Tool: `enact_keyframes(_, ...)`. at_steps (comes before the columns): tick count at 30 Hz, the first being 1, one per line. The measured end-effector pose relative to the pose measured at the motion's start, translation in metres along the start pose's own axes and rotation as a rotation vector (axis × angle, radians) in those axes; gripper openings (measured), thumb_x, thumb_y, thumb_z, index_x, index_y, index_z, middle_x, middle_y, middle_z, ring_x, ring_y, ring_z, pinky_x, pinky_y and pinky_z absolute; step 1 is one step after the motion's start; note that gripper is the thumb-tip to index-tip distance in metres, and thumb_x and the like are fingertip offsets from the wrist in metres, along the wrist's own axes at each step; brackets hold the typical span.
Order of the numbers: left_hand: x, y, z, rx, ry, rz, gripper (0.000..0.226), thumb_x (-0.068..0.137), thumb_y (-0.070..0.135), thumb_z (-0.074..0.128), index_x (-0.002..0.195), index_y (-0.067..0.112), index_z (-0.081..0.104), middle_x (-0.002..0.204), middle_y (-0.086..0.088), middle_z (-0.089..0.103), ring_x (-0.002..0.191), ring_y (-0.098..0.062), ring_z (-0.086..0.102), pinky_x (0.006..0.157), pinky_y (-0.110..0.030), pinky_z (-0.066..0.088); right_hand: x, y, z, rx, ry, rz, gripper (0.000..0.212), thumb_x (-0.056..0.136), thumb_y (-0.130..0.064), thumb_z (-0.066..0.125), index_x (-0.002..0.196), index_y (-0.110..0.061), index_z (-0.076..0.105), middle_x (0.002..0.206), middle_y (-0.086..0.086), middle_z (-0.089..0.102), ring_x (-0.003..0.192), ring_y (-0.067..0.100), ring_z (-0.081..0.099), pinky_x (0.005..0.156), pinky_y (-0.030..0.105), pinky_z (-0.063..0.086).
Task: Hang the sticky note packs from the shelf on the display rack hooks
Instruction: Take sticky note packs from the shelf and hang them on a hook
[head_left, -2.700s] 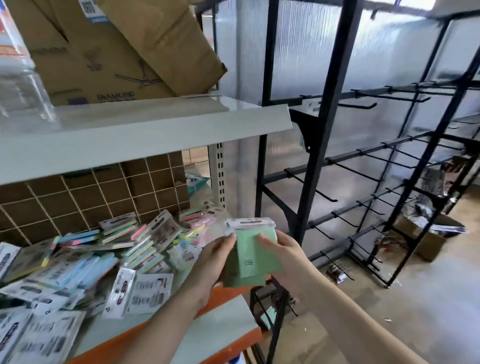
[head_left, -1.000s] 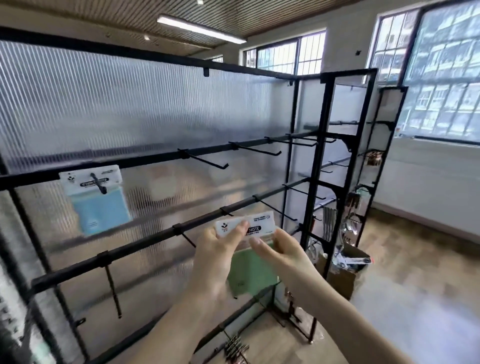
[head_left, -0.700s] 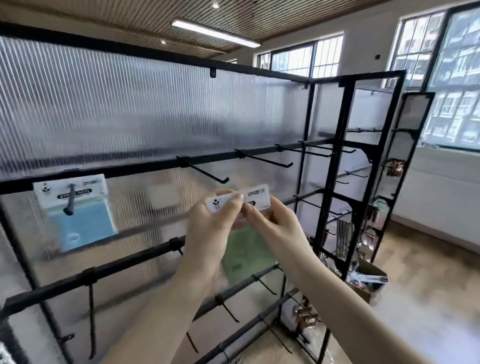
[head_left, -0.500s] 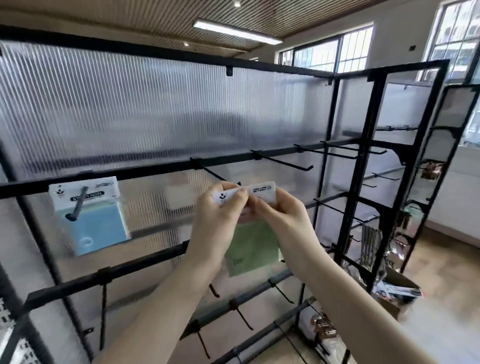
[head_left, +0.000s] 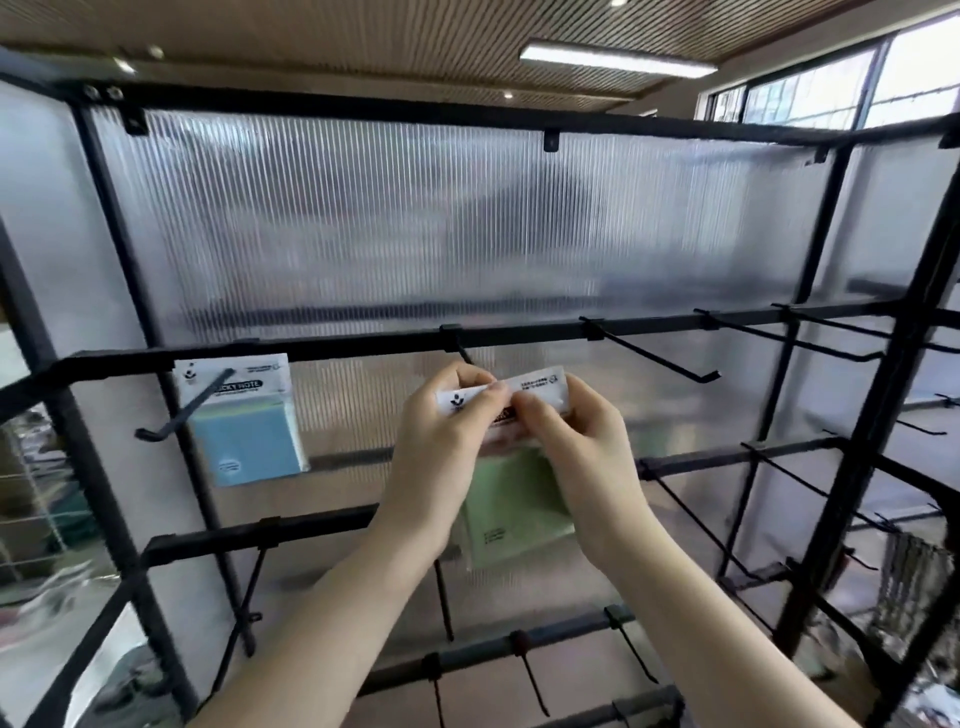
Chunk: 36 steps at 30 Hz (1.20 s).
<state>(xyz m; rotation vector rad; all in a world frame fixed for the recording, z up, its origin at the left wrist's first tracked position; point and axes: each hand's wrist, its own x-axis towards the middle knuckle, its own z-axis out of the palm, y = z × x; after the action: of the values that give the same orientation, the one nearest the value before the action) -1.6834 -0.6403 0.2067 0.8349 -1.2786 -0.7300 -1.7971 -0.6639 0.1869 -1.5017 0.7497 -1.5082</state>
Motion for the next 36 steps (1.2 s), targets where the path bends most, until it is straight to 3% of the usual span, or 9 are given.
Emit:
enact_keyframes(3,0.001,-0.002,0.0,0.013,-0.007,-0.004,0.016,0.081,0.023,0.062,0.067,0.017,0.058,0.065,0.0,0.06,0.061,-0.013,0.059,0.054,-0.019,0.046,0.006,0.003,-0.002,0.053,-0.045,0.008,0.015,0.081,-0.03,0.06,0.076,-0.016,0.062,0.068,-0.001,0.063,0.063,0.011,0.058,0.055,0.02,0.046)
enact_keyframes(10,0.0,-0.008,-0.006,0.096,-0.003,0.025,0.014,0.081,0.031,0.059,0.07,0.023,0.06,0.072,0.003,0.062,0.072,-0.016,0.061,0.066,-0.026,0.046,0.013,0.011,-0.008,0.104,-0.151,-0.035,0.015,0.083,-0.029,0.057,0.078,-0.016,0.062,0.071,0.0,0.063,0.065,0.013,0.056,0.058,0.023,0.045)
enact_keyframes(16,-0.004,-0.01,-0.01,0.181,0.0,0.091,0.011,0.081,0.03,0.059,0.071,0.026,0.061,0.072,0.012,0.059,0.074,-0.006,0.057,0.068,-0.012,0.041,0.015,0.022,-0.008,0.128,-0.155,-0.091,0.017,0.085,-0.027,0.055,0.07,-0.019,0.057,0.066,-0.001,0.058,0.061,0.011,0.05,0.053,0.019,0.04)
enact_keyframes(22,-0.001,-0.022,-0.015,0.211,0.06,0.055,0.012,0.079,0.035,0.061,0.078,0.023,0.064,0.072,0.008,0.063,0.07,-0.003,0.059,0.061,-0.01,0.043,0.021,0.036,-0.006,0.095,-0.162,-0.102,0.016,0.086,-0.03,0.055,0.071,-0.025,0.057,0.064,-0.007,0.057,0.058,0.006,0.049,0.053,0.014,0.04)
enact_keyframes(25,0.005,-0.033,-0.02,0.304,0.136,0.1,0.021,0.079,0.046,0.062,0.082,0.026,0.063,0.077,0.008,0.065,0.074,-0.004,0.06,0.065,-0.011,0.044,0.027,0.043,-0.006,0.107,-0.149,-0.108,0.006,0.089,-0.026,0.062,0.087,-0.029,0.058,0.076,-0.009,0.063,0.066,0.003,0.057,0.06,0.015,0.046)
enact_keyframes(29,0.017,-0.055,-0.026,0.45,0.248,0.147,0.034,0.084,0.055,0.06,0.101,0.025,0.057,0.093,0.008,0.064,0.09,-0.003,0.061,0.077,-0.012,0.044,0.037,0.05,-0.007,0.07,-0.137,-0.082,0.032,0.084,-0.033,0.065,0.113,-0.035,0.05,0.11,-0.005,0.06,0.094,0.008,0.062,0.081,0.027,0.052)
enact_keyframes(31,0.023,-0.067,-0.028,0.479,0.3,0.129,0.034,0.08,0.054,0.053,0.102,0.029,0.053,0.096,0.011,0.062,0.092,0.002,0.058,0.078,-0.008,0.042,0.043,0.053,-0.006,0.051,-0.144,-0.065,0.043,0.077,-0.041,0.065,0.117,-0.036,0.047,0.115,-0.008,0.056,0.101,0.006,0.06,0.087,0.028,0.052)
enact_keyframes(33,0.03,-0.078,-0.03,0.504,0.33,0.096,0.04,0.077,0.056,0.051,0.105,0.027,0.051,0.1,0.013,0.058,0.097,0.002,0.055,0.082,-0.011,0.042,0.05,0.059,-0.005,0.027,-0.142,-0.044,0.045,0.082,-0.034,0.066,0.121,-0.034,0.044,0.115,-0.013,0.054,0.104,0.0,0.059,0.09,0.029,0.051)
enact_keyframes(36,0.039,-0.092,-0.031,0.512,0.361,0.063,0.044,0.076,0.058,0.05,0.106,0.025,0.05,0.101,0.015,0.056,0.1,0.002,0.054,0.083,-0.011,0.041,0.066,0.068,-0.002,-0.019,-0.118,-0.004,0.046,0.084,-0.033,0.066,0.122,-0.029,0.042,0.117,-0.013,0.052,0.109,0.007,0.057,0.086,0.025,0.052)
